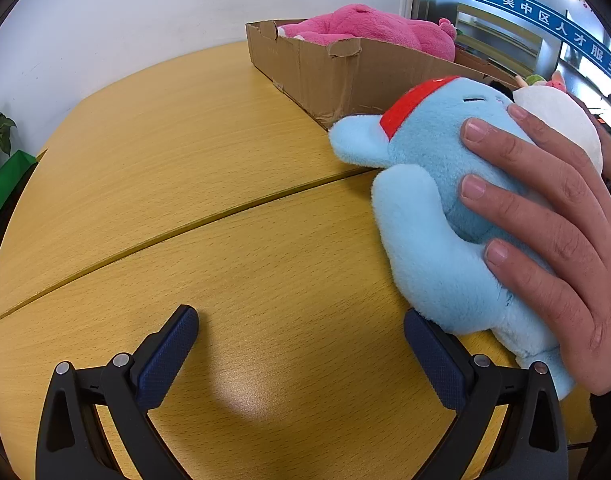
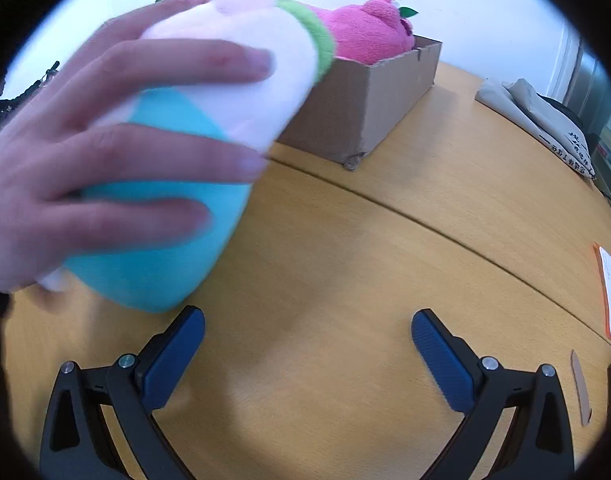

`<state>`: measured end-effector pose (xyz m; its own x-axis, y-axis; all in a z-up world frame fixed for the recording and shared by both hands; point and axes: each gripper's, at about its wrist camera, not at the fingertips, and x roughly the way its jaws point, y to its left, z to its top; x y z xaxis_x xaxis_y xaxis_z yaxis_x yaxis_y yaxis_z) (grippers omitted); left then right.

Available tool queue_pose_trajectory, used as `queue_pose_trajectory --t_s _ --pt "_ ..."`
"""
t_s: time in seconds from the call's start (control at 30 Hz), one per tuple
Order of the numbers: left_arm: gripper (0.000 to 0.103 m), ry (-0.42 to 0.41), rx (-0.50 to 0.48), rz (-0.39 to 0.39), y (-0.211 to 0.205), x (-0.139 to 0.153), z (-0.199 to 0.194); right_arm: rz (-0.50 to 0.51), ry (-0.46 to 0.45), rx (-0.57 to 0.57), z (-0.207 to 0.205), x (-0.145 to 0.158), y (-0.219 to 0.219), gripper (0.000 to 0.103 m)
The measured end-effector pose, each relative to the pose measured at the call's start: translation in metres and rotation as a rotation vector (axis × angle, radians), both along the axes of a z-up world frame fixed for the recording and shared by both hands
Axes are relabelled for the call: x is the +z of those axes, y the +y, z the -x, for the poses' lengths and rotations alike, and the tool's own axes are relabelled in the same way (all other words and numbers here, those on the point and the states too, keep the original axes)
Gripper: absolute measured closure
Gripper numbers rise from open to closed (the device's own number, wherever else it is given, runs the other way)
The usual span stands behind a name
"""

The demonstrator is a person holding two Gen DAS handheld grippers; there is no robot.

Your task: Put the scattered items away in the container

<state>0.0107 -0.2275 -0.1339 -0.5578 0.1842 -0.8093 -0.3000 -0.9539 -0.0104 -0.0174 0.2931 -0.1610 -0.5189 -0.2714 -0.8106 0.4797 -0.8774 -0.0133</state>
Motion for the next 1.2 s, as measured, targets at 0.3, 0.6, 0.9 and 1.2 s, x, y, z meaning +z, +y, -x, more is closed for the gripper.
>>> queue_pose_trajectory --t_s 0.3,0.6,0.9,1.2 --pt "0.0 0.0 0.002 0.0 -0.0005 -0.0003 -0.0009 0.002 -0.001 -0.005 -0.0035 0.0003 -0.0022 0.0" --pt "0.0 -0.001 0.001 0.0 -0.0015 -0.0003 0.0021 0.002 -0.002 -0.004 -0.0027 0.001 -0.0018 0.0" --pt "0.0 -0.001 0.001 0.0 -0.0019 -0.0004 0.0028 0.003 -0.002 -0.004 -0.0024 0.001 -0.0016 0.0" --pt "0.0 -0.001 0.001 0.0 -0.0012 -0.0007 0.0016 0.003 -0.002 -0.004 -0.0019 0.0009 -0.0015 0.0"
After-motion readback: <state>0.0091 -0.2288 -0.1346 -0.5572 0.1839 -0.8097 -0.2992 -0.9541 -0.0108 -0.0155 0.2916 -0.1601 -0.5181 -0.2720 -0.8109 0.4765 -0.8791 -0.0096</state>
